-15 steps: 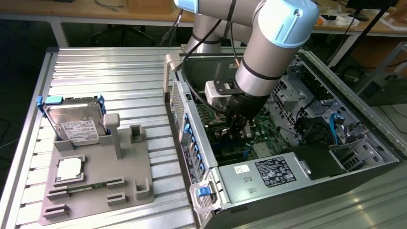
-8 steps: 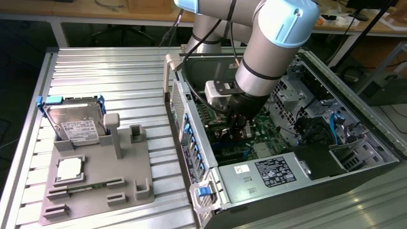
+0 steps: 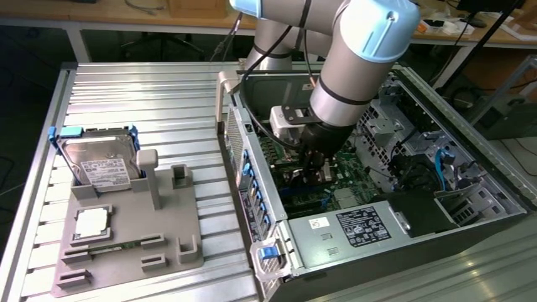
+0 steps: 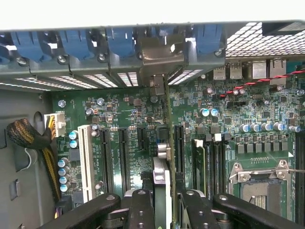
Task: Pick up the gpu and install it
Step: 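Insert the gpu into the slot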
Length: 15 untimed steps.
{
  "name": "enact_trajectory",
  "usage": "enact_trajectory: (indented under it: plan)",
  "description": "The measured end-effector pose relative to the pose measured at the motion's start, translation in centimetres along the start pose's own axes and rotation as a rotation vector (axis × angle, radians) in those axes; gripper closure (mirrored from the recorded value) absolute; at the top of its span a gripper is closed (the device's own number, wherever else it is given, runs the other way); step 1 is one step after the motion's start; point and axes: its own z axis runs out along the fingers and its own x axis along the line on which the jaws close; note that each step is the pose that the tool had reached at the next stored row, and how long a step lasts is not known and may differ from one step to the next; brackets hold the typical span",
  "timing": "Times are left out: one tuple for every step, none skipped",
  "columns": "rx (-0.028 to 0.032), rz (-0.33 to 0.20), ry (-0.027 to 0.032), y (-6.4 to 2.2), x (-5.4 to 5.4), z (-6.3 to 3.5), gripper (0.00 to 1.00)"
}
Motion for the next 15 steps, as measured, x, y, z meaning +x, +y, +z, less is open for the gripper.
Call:
enact_trajectory:
  plan:
    - [0.0000, 0.000, -0.0002, 0.00, 0.0, 0.10, 0.73]
    - [0.0001, 0.000, -0.0002, 0.00, 0.0, 0.21, 0.73]
    - [-0.0003, 0.000, 0.0006, 0.02, 0.0, 0.44, 0.73]
    - [-0.0003, 0.000, 0.0009, 0.06, 0.0, 0.58, 0.73]
    - [-0.0003, 0.000, 0.0009, 0.08, 0.0, 0.69, 0.73]
    - [-0.0003, 0.000, 0.0007, 0.09, 0.0, 0.85, 0.73]
    - [-0.0001, 0.000, 0.0001, 0.10, 0.0, 0.94, 0.73]
    - [0.0001, -0.001, -0.0001, 0.21, 0.2, 0.92, 0.73]
    - [0.0004, -0.001, -0.0013, 0.33, 0.2, 0.96, 0.73]
    - [0.0003, -0.001, -0.0021, 0.36, 0.2, 0.92, 0.73]
    - [0.0009, 0.000, -0.0024, 0.44, 0.2, 0.93, 0.73]
    - [0.0009, 0.000, -0.0025, 0.50, 0.2, 0.93, 0.73]
    - [0.0011, -0.001, -0.0025, 0.66, 0.2, 1.00, 0.73]
    - [0.0011, 0.000, -0.0019, 0.83, 0.2, 1.12, 0.73]
    - [0.0011, 0.000, -0.0020, 0.85, 0.2, 1.13, 0.73]
